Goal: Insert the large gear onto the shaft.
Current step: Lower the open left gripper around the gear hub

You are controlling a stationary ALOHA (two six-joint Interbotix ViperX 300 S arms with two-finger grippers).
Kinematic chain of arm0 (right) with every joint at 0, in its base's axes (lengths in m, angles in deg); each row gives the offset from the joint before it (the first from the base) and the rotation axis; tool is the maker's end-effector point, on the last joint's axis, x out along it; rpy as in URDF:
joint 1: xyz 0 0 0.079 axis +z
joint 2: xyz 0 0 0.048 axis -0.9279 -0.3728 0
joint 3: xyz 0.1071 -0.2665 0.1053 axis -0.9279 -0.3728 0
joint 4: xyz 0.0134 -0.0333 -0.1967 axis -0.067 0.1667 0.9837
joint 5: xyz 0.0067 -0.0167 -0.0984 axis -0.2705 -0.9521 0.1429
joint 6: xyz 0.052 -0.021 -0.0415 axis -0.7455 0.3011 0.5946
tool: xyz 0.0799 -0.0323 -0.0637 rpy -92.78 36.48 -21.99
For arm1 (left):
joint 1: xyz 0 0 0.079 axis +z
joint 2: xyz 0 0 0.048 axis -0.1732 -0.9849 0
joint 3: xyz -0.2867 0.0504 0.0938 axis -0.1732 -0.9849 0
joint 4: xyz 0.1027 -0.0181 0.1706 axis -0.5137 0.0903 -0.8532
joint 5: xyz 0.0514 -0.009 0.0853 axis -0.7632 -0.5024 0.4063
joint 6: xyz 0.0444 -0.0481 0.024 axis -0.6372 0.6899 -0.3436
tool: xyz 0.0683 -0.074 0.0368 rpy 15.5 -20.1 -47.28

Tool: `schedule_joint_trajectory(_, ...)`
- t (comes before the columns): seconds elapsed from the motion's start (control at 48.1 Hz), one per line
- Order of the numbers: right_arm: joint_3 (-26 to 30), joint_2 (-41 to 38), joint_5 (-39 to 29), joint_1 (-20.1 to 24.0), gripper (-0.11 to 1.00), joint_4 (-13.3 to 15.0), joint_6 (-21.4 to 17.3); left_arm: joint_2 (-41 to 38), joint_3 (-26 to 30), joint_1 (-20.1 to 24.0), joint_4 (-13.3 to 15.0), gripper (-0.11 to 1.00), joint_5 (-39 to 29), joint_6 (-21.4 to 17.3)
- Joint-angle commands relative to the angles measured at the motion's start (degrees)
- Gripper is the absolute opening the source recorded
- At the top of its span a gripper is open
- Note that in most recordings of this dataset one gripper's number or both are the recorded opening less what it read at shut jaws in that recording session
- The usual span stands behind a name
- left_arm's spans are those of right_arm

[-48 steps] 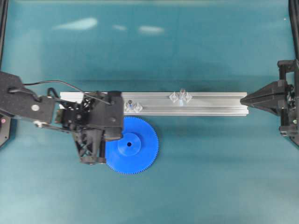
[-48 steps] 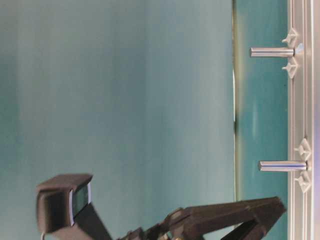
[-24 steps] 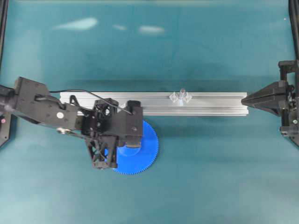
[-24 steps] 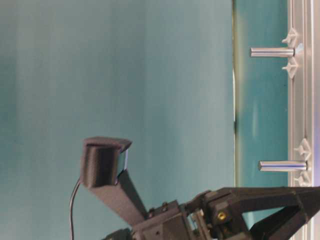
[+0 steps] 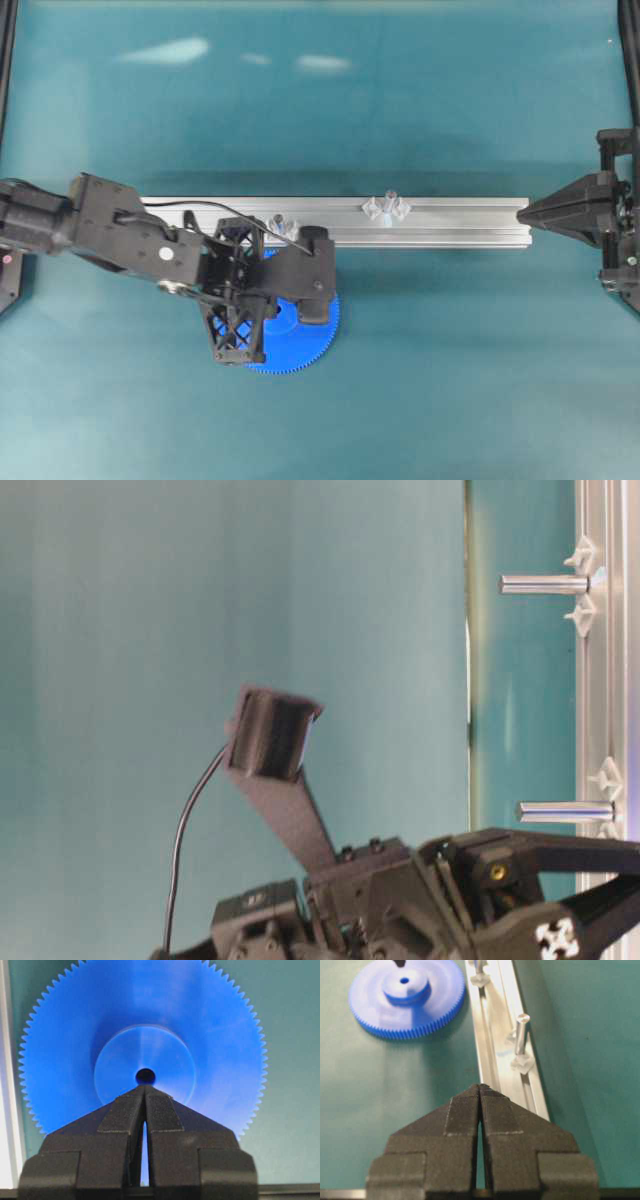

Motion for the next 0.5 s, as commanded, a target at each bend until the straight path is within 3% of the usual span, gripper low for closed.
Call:
schedule_joint_trajectory(0.0, 0.44, -0.35, 0.26, -0.26, 0.03, -0.09, -0.35, 0.44, 2.46, -0.26, -0.09, 0.0, -0.53, -0.09)
schedule_joint_trajectory(0.478, 0.35, -0.35, 0.26, -0.26, 0.03, 0.0, -0.44, -1.05, 4.22, -0.35, -0.09, 0.0, -3.69, -0.18)
